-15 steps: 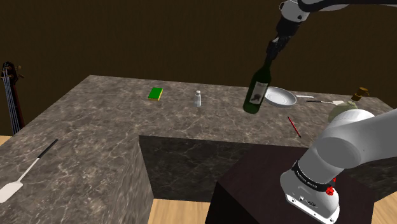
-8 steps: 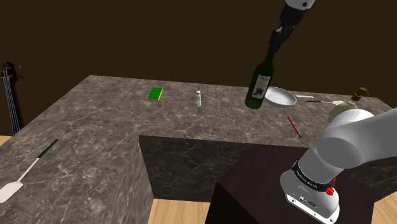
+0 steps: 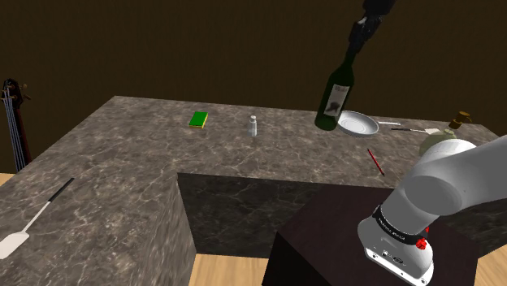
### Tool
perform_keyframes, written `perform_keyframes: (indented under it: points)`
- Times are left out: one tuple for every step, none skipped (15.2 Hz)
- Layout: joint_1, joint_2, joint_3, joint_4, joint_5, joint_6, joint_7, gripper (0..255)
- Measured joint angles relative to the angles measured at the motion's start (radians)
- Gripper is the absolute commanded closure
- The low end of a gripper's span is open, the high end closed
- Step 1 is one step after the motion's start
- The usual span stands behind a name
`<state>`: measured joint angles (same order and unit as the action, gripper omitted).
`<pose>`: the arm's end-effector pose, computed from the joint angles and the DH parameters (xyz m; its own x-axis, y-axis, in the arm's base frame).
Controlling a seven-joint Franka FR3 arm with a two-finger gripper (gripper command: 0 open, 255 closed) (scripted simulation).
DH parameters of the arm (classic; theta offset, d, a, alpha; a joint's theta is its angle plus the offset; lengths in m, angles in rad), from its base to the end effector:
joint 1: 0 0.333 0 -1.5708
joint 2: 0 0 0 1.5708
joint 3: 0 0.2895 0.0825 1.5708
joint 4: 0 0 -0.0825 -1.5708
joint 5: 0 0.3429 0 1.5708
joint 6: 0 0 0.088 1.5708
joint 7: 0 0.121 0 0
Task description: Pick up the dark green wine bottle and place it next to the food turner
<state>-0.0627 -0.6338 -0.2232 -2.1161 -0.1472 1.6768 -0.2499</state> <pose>0.3192 -0.1351 0.6184 0.9852 0.0017 0.1715 -0.0087 -0.9982 0.0596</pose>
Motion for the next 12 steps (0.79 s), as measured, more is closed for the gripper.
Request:
perform_keyframes:
  points:
    - [0.001, 0.005, 0.001, 0.016, 0.001, -0.012, 0.000, 255]
    - [0.002, 0.007, 0.003, 0.028, 0.003, -0.021, 0.001, 255]
    - [0.003, 0.014, 0.002, 0.049, 0.004, -0.036, -0.002, 255]
    - [0.003, 0.019, 0.004, 0.070, 0.006, -0.051, -0.003, 255]
    - [0.004, 0.025, 0.005, 0.091, 0.007, -0.066, -0.004, 255]
    - [0.005, 0.030, 0.006, 0.107, 0.008, -0.078, -0.004, 255]
    - [0.006, 0.034, 0.007, 0.126, 0.010, -0.091, -0.004, 255]
    - [0.007, 0.040, 0.007, 0.143, 0.011, -0.103, -0.006, 255]
    - [0.007, 0.047, 0.007, 0.161, 0.012, -0.115, -0.007, 255]
    - [0.009, 0.058, 0.007, 0.184, 0.014, -0.127, -0.008, 255]
    - [0.009, 0.063, 0.007, 0.202, 0.015, -0.140, -0.010, 255]
    - [0.010, 0.071, 0.007, 0.225, 0.016, -0.155, -0.012, 255]
